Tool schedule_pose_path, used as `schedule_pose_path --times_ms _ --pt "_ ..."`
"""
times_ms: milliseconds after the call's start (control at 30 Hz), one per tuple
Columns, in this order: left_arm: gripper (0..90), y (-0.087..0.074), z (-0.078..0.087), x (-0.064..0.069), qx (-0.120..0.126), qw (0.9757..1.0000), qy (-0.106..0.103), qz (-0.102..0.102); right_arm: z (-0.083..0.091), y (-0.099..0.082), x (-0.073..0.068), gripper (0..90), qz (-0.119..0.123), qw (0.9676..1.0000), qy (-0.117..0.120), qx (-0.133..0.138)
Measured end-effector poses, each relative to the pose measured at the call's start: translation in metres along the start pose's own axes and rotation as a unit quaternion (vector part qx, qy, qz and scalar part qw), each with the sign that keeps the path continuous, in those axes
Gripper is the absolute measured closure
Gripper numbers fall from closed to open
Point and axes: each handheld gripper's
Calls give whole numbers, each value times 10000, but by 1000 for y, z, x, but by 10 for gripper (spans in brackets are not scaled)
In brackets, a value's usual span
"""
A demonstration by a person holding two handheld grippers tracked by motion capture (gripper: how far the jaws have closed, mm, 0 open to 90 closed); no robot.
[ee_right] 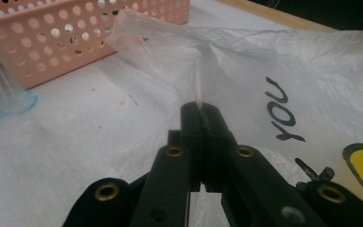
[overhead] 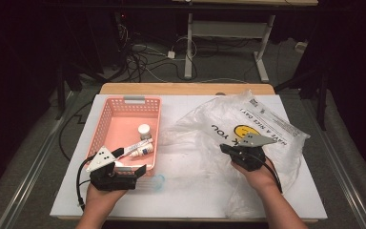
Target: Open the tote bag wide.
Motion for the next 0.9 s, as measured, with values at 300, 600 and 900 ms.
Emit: schedule_pose_path --times_ms 300,600,900 --pt "0 0 2 -4 33 10000 13 49 14 8 8 900 -149 9986 -117 495" --pt "0 1 4 -8 68 9999 3 129 25 9 8 900 -188 9958 -252 859" --pt "0 4 3 -12 102 9998 -28 157 25 10 8 900 -65 9960 -211 866"
Point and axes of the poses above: each handheld gripper's, and its own axes: z roughly backward along the jaws, y roughly out of its top, x roughly to its right, and after that the axes turned 13 degrees about -x, right-handed
